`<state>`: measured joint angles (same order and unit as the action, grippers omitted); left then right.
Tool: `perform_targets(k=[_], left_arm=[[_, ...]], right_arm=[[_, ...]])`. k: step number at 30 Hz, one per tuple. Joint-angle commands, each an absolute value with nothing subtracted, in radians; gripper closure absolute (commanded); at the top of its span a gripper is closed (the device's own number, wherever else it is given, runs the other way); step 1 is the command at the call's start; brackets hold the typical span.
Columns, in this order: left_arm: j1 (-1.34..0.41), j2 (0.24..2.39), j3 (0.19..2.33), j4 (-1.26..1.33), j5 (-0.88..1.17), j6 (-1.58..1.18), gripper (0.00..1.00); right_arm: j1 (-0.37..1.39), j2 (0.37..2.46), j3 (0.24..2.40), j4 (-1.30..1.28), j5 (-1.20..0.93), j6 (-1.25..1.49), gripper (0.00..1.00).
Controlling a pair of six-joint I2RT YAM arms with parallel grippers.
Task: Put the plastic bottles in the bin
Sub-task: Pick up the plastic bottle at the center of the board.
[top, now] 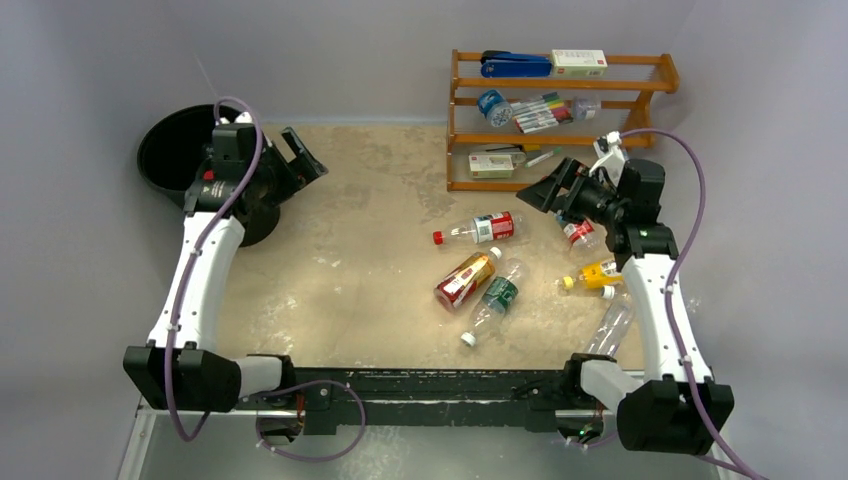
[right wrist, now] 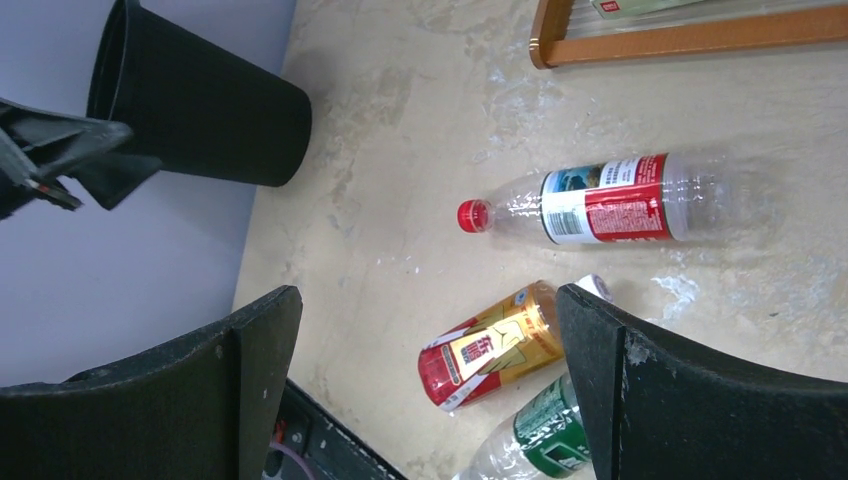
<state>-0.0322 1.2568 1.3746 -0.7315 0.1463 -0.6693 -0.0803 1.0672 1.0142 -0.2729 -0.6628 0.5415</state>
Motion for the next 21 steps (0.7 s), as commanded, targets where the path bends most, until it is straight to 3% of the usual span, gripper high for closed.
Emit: perform_targets(k=[1, 10, 21], left_arm=[[-0.066, 1.252, 1.37, -0.699, 0.161, -0.648, 0.05], [-0.192, 1.258, 1.358, -0.68, 0.171, -0.597, 0.05], [-0.438, 1.342, 1.37, -0.672, 0.091, -0.606, 0.05]], right_arm=[[-0.073, 1.066, 1.035, -0.208, -0.675, 0.603, 0.0], [-0.033, 1.08, 1.007, -0.075, -0.678, 0.634, 0.0], [0.262, 1.271, 1.106, -0.091, -0.505, 0.602, 0.0]])
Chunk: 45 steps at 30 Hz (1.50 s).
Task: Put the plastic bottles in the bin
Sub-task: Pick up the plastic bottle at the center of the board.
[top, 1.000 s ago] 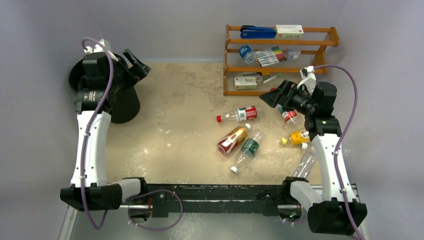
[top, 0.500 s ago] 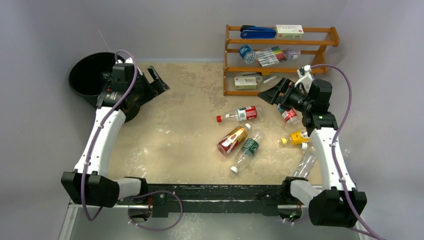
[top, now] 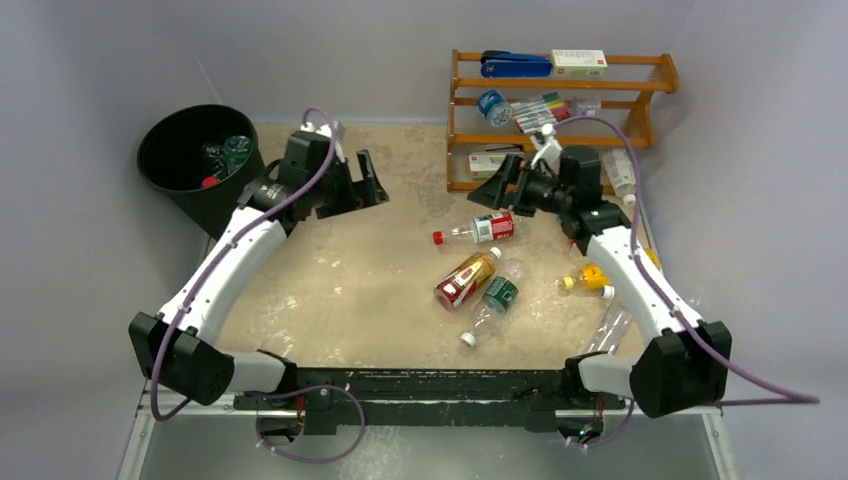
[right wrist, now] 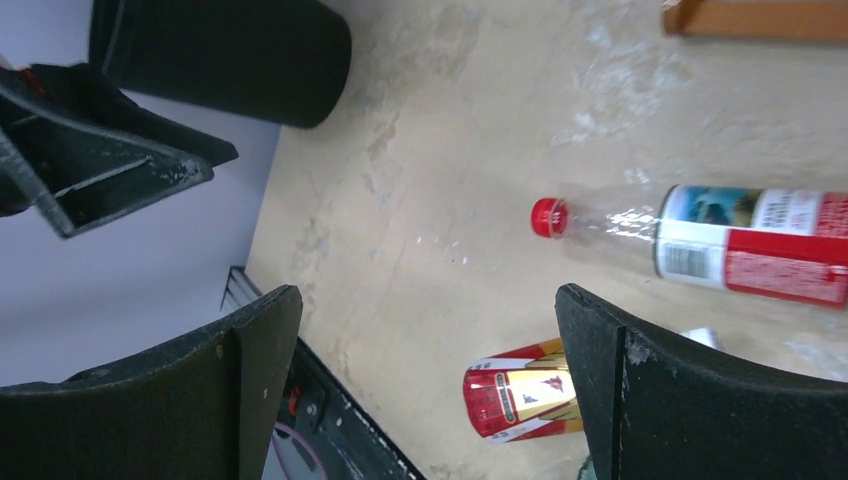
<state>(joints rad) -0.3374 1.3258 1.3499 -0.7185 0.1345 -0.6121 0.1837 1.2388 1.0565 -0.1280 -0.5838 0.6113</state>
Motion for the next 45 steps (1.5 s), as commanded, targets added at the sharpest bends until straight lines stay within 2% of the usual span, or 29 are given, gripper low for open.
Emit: perform_targets(k=[1, 6, 13, 20, 34, 38, 45], left_arm=[[-0.464, 1.352, 1.367, -0.668, 0.083, -0.612, 0.05], [-0.632, 1.407, 1.365, -0.632, 0.007, -0.649, 0.05], [-0.873, 1.57, 1.371, -0.603, -0.114, -0.633, 0.05], [-0.934, 1.701, 1.372, -0.55, -0.142, -0.567, 0.05], [-1.044, 1.933, 1.434, -0.507, -0.167, -0.459, 0.06], [-1.053, 1.943, 1.411, -0.51, -0.2, -0.461, 0.13], [-1.056, 1.828, 1.334, -0.49, -0.21, -0.498, 0.35]], right_arm=[[0.271, 1.278, 1.109, -0.089, -0.5, 0.602, 0.0], [0.304, 1.236, 1.096, -0.141, -0.421, 0.577, 0.0], [0.303, 0.991, 0.934, -0.201, -0.348, 0.62, 0.0], [0.303, 0.812, 0.885, -0.298, -0.382, 0.662, 0.0], [0.304, 0.8, 0.846, -0.309, -0.425, 0.628, 0.0], [0.304, 0.786, 0.845, -0.314, -0.419, 0.638, 0.0], [0.304, 0.775, 0.859, -0.318, -0.392, 0.644, 0.0]])
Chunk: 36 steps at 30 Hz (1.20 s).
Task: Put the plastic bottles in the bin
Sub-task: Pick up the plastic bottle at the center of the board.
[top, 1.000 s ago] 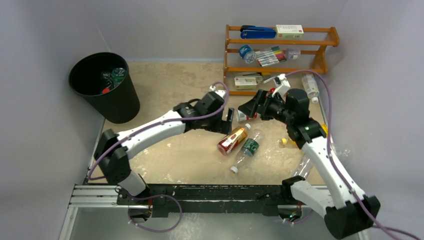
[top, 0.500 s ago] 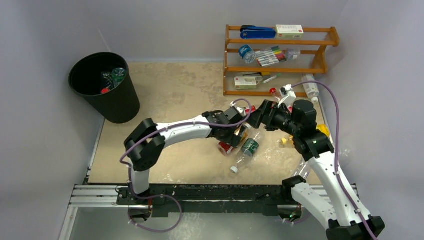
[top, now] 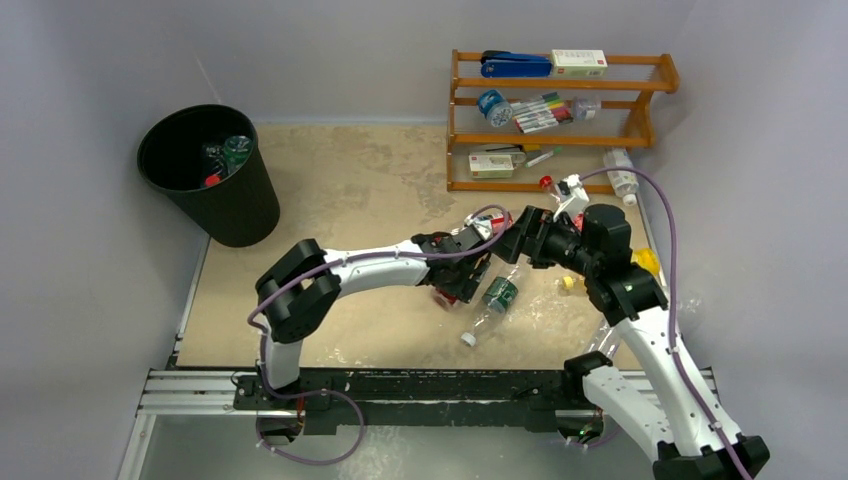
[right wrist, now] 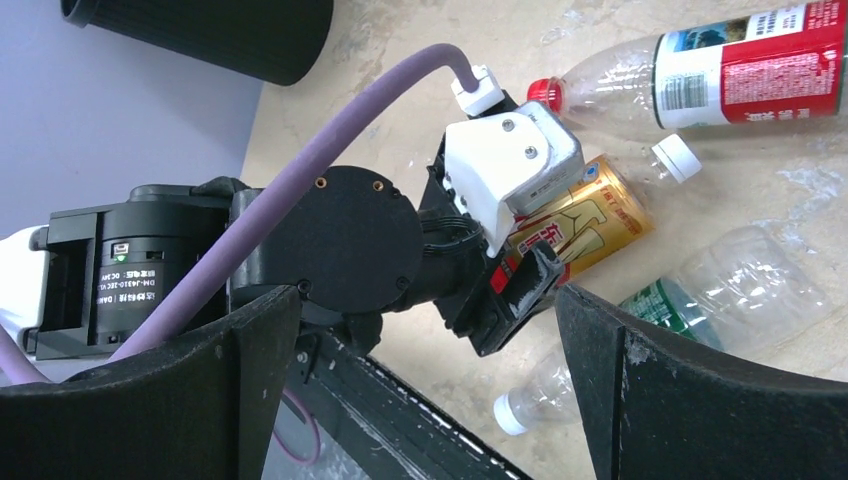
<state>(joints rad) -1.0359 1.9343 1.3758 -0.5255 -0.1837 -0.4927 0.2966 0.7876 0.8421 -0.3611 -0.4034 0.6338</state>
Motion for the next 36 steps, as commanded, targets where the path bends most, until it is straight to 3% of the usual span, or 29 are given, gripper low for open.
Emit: perform_targets(k=[1, 5, 19, 27, 36], left_arm=[[-1.057, 1.806, 1.322, -0.487, -0.209, -0.505, 0.37], [-1.058, 1.726, 1.289, -0.498, -0.216, -0.534, 0.41], [-1.064, 1.421, 1.268, -0.595, -0.304, -0.597, 0.4], [-1.045, 1.441, 1.435, -0.738, -0.384, -0.557, 0.4], [-0.858, 1.458, 1.595, -0.811, -0.332, -0.489, 0.41]], right_arm=[[0.303, 0.775, 0.865, -0.316, -0.387, 0.648, 0.0], [0.303, 0.759, 0.875, -0.335, -0.38, 0.656, 0.0], [0.303, 0.802, 1.003, -0.4, -0.356, 0.643, 0.0], [0.304, 0.807, 1.032, -0.428, -0.367, 0.636, 0.0], [0.304, 0.834, 1.035, -0.417, -0.403, 0.604, 0.0]])
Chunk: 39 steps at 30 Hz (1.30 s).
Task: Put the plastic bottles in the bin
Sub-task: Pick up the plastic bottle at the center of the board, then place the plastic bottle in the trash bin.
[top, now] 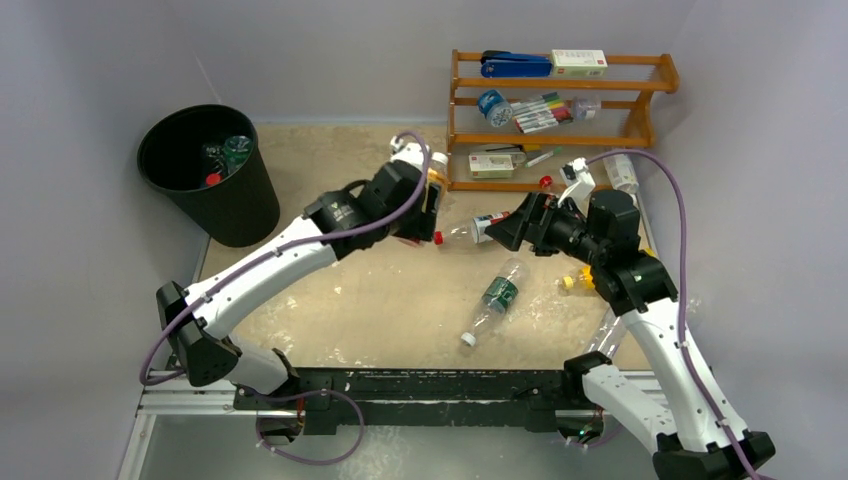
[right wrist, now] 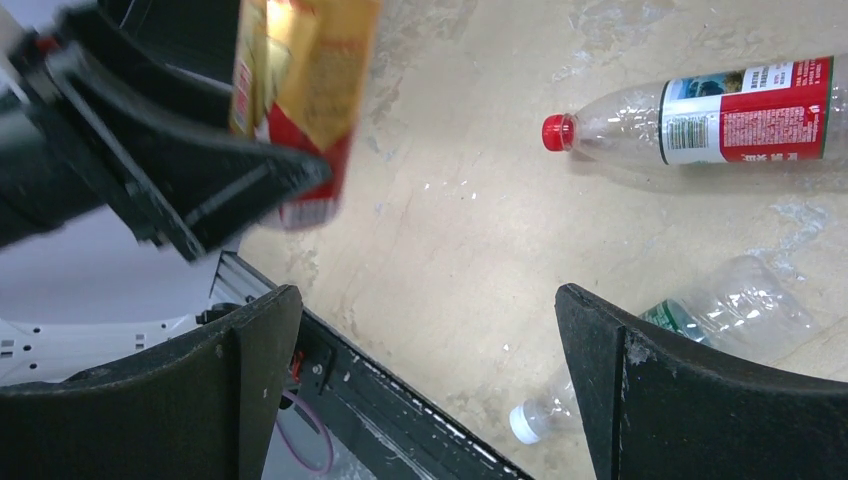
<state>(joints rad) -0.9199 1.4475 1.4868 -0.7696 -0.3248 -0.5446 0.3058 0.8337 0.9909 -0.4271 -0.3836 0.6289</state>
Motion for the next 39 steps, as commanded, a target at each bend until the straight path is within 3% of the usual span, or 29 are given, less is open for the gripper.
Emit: perform_targets(k=[1, 14, 25, 39], left_arm=[[-0.849, 1.468, 1.624, -0.825, -0.336, -0.479, 0.41], [-0.66, 1.596, 1.976, -0.951, -0.284, -0.387, 0.41], [-0.355, 1.716, 2.247, -1.007, -0.131, -0.34, 0.4], [0.16, 1.591, 2.069, -0.927, 0.001, -0.367, 0.41]], right_arm=[[0.304, 0.831, 1.032, -0.415, -0.403, 0.604, 0.0], [0.303, 0.815, 0.976, -0.373, -0.422, 0.614, 0.0], [0.304, 0.812, 0.976, -0.375, -0.404, 0.613, 0.0], [0.303, 0.839, 0.949, -0.333, -0.412, 0.609, 0.0]])
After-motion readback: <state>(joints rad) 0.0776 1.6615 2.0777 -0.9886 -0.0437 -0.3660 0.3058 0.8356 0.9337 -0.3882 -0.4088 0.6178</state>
